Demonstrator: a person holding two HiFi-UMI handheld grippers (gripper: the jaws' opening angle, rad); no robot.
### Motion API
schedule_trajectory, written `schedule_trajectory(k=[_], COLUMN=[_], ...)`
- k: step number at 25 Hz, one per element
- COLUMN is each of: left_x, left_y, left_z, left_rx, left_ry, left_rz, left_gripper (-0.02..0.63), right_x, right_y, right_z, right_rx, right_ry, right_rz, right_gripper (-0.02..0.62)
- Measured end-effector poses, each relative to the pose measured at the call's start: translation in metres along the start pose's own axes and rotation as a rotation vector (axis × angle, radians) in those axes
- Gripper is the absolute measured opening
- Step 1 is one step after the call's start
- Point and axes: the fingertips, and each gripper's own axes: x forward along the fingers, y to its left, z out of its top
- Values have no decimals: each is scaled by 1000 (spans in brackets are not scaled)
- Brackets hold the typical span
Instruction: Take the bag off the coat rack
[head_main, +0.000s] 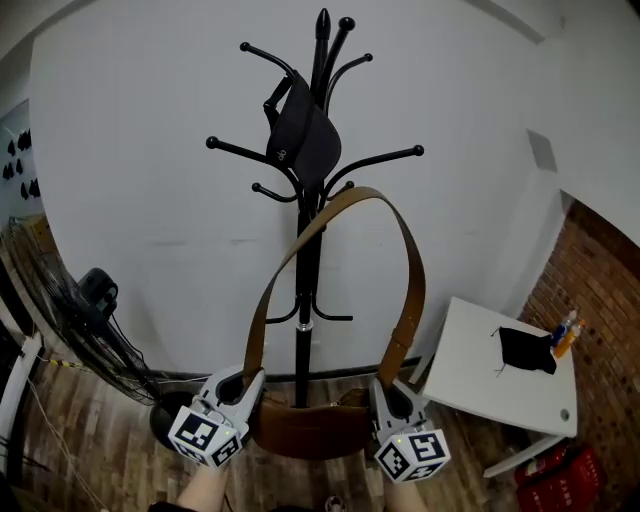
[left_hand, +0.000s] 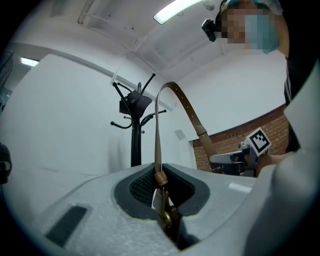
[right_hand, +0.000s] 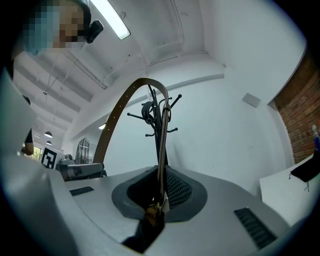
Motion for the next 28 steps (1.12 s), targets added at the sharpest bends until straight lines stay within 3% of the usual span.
schedule_trajectory(k=[12, 28], left_x=[-32, -66], left_y=[-22, -30], left_z=[-41, -63], left_rx=[-87, -99], left_ry=[62, 114], left_rz=[-107, -190], left_gripper=[31, 29], right_x=[-58, -90], right_y=[22, 51], right_z=[-45, -82], right_rx=[6, 30], right_ry=[90, 150], right_rz=[-130, -209], right_gripper=[29, 28])
